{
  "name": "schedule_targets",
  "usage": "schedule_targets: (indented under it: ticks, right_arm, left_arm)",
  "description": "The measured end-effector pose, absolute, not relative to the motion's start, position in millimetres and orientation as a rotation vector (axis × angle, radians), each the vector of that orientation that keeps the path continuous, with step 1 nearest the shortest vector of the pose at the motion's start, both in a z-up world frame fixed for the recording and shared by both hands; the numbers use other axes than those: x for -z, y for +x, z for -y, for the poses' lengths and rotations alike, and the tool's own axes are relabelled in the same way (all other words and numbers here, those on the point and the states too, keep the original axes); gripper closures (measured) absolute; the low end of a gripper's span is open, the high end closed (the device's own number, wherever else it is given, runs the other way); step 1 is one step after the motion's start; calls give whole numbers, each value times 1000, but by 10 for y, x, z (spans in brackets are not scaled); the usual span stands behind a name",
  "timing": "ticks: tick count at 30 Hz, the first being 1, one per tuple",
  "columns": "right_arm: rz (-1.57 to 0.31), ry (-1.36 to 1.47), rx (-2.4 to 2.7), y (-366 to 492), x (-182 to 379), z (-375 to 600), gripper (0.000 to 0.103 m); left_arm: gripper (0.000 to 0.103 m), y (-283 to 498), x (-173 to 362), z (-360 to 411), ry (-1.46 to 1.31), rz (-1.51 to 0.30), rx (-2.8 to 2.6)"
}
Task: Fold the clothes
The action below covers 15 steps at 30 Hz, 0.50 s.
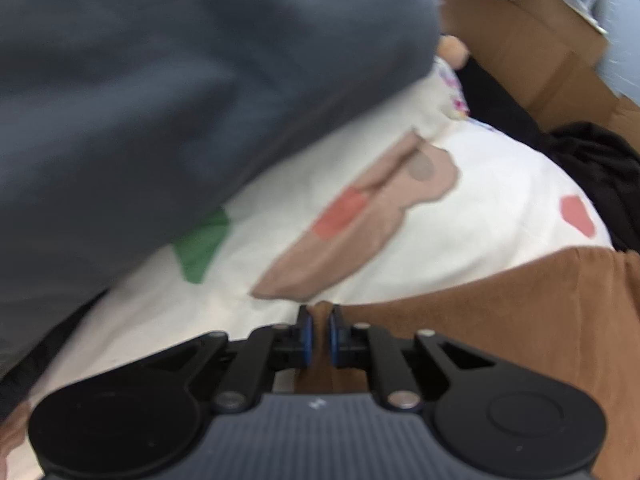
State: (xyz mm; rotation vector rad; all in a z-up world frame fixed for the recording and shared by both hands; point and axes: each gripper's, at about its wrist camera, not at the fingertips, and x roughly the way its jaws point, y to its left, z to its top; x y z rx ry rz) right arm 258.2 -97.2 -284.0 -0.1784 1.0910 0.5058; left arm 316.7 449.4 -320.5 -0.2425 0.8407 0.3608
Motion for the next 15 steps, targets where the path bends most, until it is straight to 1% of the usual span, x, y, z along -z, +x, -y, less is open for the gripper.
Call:
schedule_targets:
  ticks: [1,3,4,6,10,15]
  right_arm:
    - [-1087,-178,-507,2578,2822,975,22]
    - [-1080,-178,-510,2568,2792,977,22]
    - [-1077,-182,-512,2557,2777,978,22]
    - [-1072,-189,-515,2532,2749,990,22]
    - [-1068,-205,-523,2500,2698,1033,22]
    - [-1036,-244,-513,2562,2534,1131,22]
  left_arm:
    - [80,3170,3195,-4496,-237,-850,-377]
    - [78,3149,3121,-4465,-180,-846,-427]
    - [69,3125,3084,-4467,-158,-833,-447]
    - [59,3067,3010,-4482,-156,-812,-465]
    - [60,2990,2917,-4361,-170,-805,-406]
    - [60,2968,2779,-3909,-193,-801,-232]
